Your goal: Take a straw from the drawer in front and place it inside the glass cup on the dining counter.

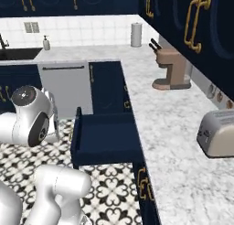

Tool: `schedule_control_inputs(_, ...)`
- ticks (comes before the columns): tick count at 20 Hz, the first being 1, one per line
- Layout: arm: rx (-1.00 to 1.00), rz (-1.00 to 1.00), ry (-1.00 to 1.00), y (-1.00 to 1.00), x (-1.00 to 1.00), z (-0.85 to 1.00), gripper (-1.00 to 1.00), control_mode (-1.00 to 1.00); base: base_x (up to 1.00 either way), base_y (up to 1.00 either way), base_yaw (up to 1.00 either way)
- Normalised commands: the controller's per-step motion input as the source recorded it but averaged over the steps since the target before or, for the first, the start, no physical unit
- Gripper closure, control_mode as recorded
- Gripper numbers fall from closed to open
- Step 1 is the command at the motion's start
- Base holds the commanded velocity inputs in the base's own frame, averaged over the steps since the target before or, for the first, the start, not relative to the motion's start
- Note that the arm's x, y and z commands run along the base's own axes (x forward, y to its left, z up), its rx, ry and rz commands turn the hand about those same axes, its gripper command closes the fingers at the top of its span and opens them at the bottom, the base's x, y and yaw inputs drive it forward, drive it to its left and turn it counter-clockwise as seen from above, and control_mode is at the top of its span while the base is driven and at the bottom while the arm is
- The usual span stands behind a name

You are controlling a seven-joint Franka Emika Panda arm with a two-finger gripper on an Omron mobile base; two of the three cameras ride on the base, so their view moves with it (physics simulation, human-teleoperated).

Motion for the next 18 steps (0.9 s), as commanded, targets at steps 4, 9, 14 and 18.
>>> schedule_control_inputs(4, 0.00, 0.00, 0.00, 0.00, 0.00, 0.00, 1.00, 1.00, -0.04, 0.06, 0.65)
schedule_control_inputs(9, 0.00, 0.00, 0.00, 0.00, 0.00, 0.00, 1.00, 1.00, -0.08, 0.18, 0.62)
schedule_control_inputs(14, 0.00, 0.00, 0.00, 0.00, 0.00, 0.00, 1.00, 1.00, -0.05, 0.27, 0.54)
schedule_control_inputs(18, 0.00, 0.00, 0.00, 0.00, 0.00, 0.00, 1.00, 1.00, -0.04, 0.36, 0.49)
